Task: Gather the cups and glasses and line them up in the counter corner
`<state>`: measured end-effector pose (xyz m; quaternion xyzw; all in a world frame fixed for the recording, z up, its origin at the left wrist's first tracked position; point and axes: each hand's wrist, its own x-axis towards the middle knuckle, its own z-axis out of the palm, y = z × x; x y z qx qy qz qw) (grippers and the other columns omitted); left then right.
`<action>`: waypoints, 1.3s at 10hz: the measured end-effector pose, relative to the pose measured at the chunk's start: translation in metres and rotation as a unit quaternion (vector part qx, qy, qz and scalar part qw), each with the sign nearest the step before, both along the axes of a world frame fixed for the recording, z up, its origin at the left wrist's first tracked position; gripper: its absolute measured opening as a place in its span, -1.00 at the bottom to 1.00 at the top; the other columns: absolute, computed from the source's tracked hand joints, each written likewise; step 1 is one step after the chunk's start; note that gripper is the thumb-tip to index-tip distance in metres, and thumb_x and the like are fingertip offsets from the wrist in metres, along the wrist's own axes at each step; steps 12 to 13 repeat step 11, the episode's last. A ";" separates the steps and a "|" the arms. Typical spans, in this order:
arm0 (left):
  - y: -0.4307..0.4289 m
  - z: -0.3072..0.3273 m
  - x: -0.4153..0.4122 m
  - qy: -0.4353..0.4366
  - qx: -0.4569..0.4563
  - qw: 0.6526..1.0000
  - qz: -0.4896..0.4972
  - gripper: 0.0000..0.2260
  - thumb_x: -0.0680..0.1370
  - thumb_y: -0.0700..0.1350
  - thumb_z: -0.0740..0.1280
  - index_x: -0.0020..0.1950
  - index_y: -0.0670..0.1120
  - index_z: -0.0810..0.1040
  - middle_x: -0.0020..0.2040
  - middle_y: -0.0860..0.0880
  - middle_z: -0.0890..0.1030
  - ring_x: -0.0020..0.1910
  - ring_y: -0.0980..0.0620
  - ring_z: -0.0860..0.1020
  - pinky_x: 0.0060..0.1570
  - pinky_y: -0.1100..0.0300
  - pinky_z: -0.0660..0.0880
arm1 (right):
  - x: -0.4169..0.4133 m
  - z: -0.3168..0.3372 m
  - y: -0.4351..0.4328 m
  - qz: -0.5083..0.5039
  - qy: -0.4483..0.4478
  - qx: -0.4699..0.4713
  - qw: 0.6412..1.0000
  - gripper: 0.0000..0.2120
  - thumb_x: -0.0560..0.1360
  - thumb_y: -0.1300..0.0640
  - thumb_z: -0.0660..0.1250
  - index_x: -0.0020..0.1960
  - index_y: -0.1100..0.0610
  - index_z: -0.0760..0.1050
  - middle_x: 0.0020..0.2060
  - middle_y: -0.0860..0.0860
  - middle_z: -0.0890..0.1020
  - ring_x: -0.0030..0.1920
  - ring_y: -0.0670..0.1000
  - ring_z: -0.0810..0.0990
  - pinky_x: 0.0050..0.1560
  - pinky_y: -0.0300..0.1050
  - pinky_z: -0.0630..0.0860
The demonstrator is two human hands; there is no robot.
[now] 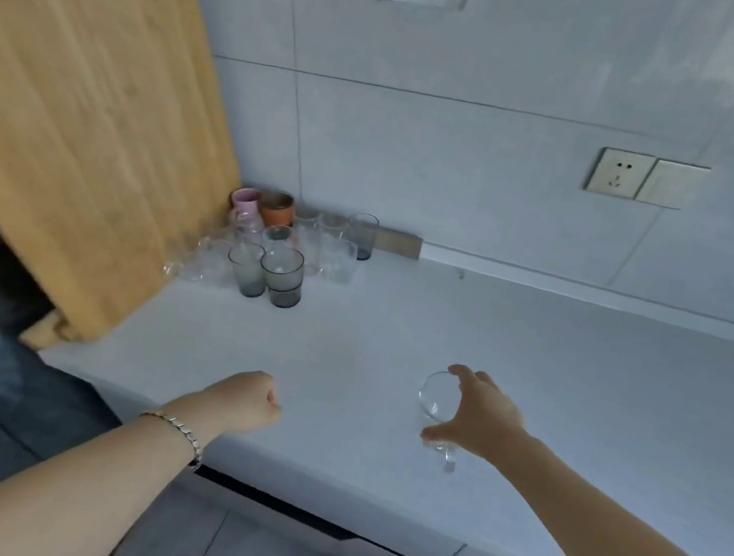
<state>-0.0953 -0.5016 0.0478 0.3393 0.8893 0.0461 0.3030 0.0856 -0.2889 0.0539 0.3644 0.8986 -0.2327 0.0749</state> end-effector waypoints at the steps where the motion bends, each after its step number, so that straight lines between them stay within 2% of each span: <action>1: 0.003 -0.011 -0.057 -0.003 -0.008 0.999 0.035 -0.72 0.52 -0.17 0.16 -0.36 0.02 0.21 -0.25 -0.05 0.31 -0.33 0.03 0.26 -0.41 0.23 0.10 | -0.062 -0.017 0.012 0.009 0.009 -0.013 1.000 -0.11 0.22 -0.08 0.52 0.44 -0.03 0.17 0.26 -0.02 0.42 0.20 0.04 0.53 0.07 -0.15 0.45; 2: 0.014 -0.018 -0.110 0.000 -0.008 0.996 0.086 -0.87 0.53 -0.12 0.19 -0.22 -0.04 0.36 -0.13 -0.06 0.43 -0.21 -0.01 0.39 -0.23 0.19 0.34 | -0.126 -0.035 0.029 0.011 0.027 -0.030 0.999 -0.12 0.23 -0.06 0.52 0.44 -0.02 0.18 0.27 -0.01 0.41 0.18 0.06 0.54 0.06 -0.13 0.48; 3: 0.028 -0.020 -0.154 -0.003 -0.029 0.993 0.110 -0.92 0.55 -0.08 0.19 -0.05 -0.06 0.42 0.07 -0.07 0.55 0.02 -0.04 0.52 0.07 0.11 0.45 | -0.190 -0.048 0.041 0.012 0.031 -0.043 0.998 -0.12 0.25 -0.04 0.53 0.44 0.02 0.17 0.28 0.03 0.38 0.20 0.10 0.54 0.12 -0.09 0.49; 4: 0.040 -0.024 -0.195 -0.007 -0.038 0.992 0.120 -0.93 0.54 -0.07 0.19 -0.06 -0.04 0.42 0.14 -0.08 0.57 0.11 -0.07 0.55 0.10 0.08 0.47 | -0.249 -0.058 0.048 0.013 0.038 -0.053 0.998 -0.14 0.26 -0.04 0.54 0.43 0.05 0.17 0.28 0.06 0.37 0.22 0.13 0.52 0.16 -0.06 0.48; 6: 0.059 -0.041 -0.255 -0.039 -0.042 0.992 0.111 -0.93 0.56 -0.06 0.18 -0.05 -0.04 0.41 0.05 -0.03 0.53 0.13 -0.06 0.54 0.08 0.11 0.45 | -0.333 -0.085 0.046 0.008 0.024 -0.056 0.998 -0.15 0.30 -0.07 0.51 0.43 0.08 0.15 0.27 0.08 0.37 0.22 0.13 0.51 0.15 -0.03 0.51; 7: 0.062 -0.054 -0.280 -0.055 -0.042 0.994 0.083 -0.93 0.56 -0.05 0.17 -0.05 -0.02 0.41 0.10 -0.05 0.56 0.12 -0.06 0.55 0.13 0.07 0.47 | -0.356 -0.099 0.043 -0.021 0.010 -0.070 0.997 -0.15 0.30 -0.09 0.51 0.43 0.08 0.15 0.27 0.08 0.37 0.24 0.14 0.50 0.17 -0.03 0.50; 8: 0.063 -0.063 -0.302 -0.071 -0.042 0.995 0.049 -0.94 0.55 -0.05 0.18 -0.07 -0.01 0.40 -0.03 -0.01 0.51 0.00 -0.04 0.54 0.03 0.11 0.45 | -0.367 -0.109 0.034 -0.062 0.014 -0.078 0.995 -0.15 0.32 -0.10 0.49 0.44 0.08 0.13 0.29 0.08 0.36 0.26 0.13 0.47 0.18 -0.03 0.49; 9: 0.062 -0.072 -0.319 -0.093 -0.041 0.995 -0.008 -0.87 0.55 -0.09 0.17 -0.22 0.00 0.34 -0.13 -0.02 0.40 -0.17 0.00 0.38 -0.13 0.15 0.33 | -0.373 -0.117 0.026 -0.093 0.026 -0.085 0.992 -0.11 0.37 -0.09 0.47 0.50 0.12 0.04 0.36 0.09 0.29 0.33 0.13 0.40 0.26 -0.04 0.43; 10: 0.060 -0.079 -0.330 -0.096 -0.046 0.993 -0.053 -0.86 0.54 -0.11 0.17 -0.23 -0.01 0.32 -0.14 -0.03 0.38 -0.17 0.00 0.34 -0.20 0.19 0.30 | -0.374 -0.110 0.020 -0.129 0.025 -0.104 0.986 -0.02 0.39 -0.07 0.46 0.53 0.19 -0.09 0.46 0.09 0.21 0.41 0.12 0.35 0.31 -0.05 0.37; 11: 0.061 -0.080 -0.333 -0.099 -0.048 0.991 -0.080 -0.87 0.54 -0.10 0.16 -0.22 0.00 0.34 -0.21 0.02 0.37 -0.20 -0.01 0.36 -0.24 0.21 0.30 | -0.363 -0.108 0.022 -0.143 -0.002 -0.119 0.982 0.00 0.42 -0.07 0.43 0.54 0.20 -0.17 0.48 0.10 0.26 0.43 0.10 0.34 0.35 -0.05 0.34; 13: 0.061 -0.080 -0.333 -0.099 -0.048 0.991 -0.080 -0.87 0.54 -0.10 0.16 -0.22 0.00 0.34 -0.21 0.02 0.37 -0.20 -0.01 0.36 -0.24 0.21 0.30 | -0.363 -0.108 0.022 -0.143 -0.002 -0.119 0.982 0.00 0.42 -0.07 0.43 0.54 0.20 -0.17 0.48 0.10 0.26 0.43 0.10 0.34 0.35 -0.05 0.34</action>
